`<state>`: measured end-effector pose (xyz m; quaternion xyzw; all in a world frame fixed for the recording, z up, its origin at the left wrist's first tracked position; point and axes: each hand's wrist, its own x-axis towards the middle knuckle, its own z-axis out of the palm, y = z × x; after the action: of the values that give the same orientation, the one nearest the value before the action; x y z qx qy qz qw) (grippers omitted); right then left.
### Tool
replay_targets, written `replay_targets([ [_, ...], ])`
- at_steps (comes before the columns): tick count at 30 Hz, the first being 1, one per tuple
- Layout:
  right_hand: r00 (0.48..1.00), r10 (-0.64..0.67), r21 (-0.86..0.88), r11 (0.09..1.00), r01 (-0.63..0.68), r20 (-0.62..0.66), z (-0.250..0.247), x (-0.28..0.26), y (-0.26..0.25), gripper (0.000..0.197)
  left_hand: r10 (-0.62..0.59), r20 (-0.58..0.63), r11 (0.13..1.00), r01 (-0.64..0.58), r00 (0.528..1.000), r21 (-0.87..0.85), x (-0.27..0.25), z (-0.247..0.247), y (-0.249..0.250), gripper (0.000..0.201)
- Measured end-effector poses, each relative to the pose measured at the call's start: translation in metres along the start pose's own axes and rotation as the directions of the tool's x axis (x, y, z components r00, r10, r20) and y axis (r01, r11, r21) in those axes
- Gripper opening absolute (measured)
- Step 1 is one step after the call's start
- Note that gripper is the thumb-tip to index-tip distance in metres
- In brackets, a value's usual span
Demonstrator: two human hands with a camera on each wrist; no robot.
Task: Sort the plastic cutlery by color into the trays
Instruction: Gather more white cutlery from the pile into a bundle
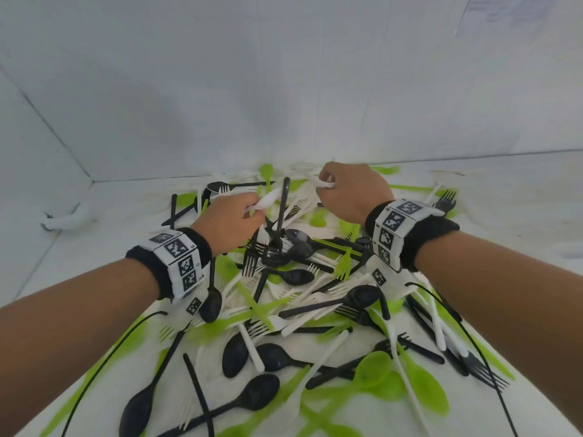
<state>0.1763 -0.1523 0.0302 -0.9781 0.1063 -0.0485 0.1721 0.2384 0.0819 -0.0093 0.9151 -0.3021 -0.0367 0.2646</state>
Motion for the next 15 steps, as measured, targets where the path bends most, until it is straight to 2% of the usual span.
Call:
replay_targets([
  [3, 0.997, -0.042, 0.134, 0.99, 0.049, -0.06, -0.001, 0.004, 0.001, 0.027, -0.073, -0.021, 0.997, 0.073, 0.997, -0.009, -0.004, -0.005, 0.0, 0.023],
  [5, 0.994, -0.076, 0.193, 0.977, 0.09, -0.08, 0.004, 0.009, 0.002, 0.017, -0.108, -0.038, 0.994, 0.107, 0.993, -0.022, -0.008, -0.007, -0.001, 0.021],
  [8, 0.997, -0.07, 0.26, 0.962, 0.079, -0.041, 0.018, 0.018, 0.003, 0.027, -0.099, -0.028, 0.995, 0.098, 0.995, -0.027, -0.012, -0.008, -0.003, 0.031],
  [10, 1.0, -0.027, 0.325, 0.945, 0.028, -0.006, 0.029, 0.024, 0.005, 0.03, -0.068, -0.007, 0.997, 0.069, 0.998, 0.018, -0.009, -0.006, -0.004, 0.031],
  [12, 0.996, 0.066, 0.375, 0.923, -0.084, 0.061, 0.037, 0.031, 0.008, 0.03, -0.066, 0.006, 0.995, 0.066, 0.998, 0.08, 0.0, -0.002, -0.004, 0.026],
  [15, 0.965, 0.204, 0.323, 0.913, -0.249, 0.166, 0.041, 0.041, 0.021, 0.044, -0.053, -0.003, 0.989, 0.053, 0.999, 0.136, 0.021, 0.007, 0.001, 0.019],
])
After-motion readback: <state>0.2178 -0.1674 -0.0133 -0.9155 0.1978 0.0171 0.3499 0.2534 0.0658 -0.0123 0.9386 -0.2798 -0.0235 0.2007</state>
